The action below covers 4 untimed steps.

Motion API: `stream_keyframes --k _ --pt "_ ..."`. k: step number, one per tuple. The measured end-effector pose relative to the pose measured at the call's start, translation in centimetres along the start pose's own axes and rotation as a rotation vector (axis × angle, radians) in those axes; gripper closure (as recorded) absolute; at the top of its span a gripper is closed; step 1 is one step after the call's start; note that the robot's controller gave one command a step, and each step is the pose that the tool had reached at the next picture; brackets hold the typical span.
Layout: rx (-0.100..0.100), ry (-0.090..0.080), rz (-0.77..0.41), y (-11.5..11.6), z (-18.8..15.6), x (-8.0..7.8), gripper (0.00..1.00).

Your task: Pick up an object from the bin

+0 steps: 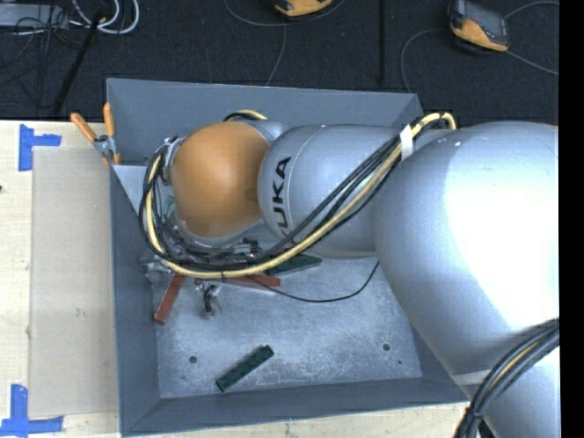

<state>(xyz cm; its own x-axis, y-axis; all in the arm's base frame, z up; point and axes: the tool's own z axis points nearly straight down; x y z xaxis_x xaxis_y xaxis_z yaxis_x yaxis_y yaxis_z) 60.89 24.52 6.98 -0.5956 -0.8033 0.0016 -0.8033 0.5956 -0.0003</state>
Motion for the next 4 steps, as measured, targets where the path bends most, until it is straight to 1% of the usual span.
stream_keyframes --k 1,2,3,4 --pt "-0.001 -0.001 0.009 -0.1 0.0 0.1 0.00" --pt "-0.002 -0.003 0.008 0.0 0.0 0.0 1.00" --pt "0.001 -0.006 0.010 -0.1 -3.2 -0.1 1.00" --pt "0.005 -0.012 0.016 -0.1 -11.4 -0.4 1.00"
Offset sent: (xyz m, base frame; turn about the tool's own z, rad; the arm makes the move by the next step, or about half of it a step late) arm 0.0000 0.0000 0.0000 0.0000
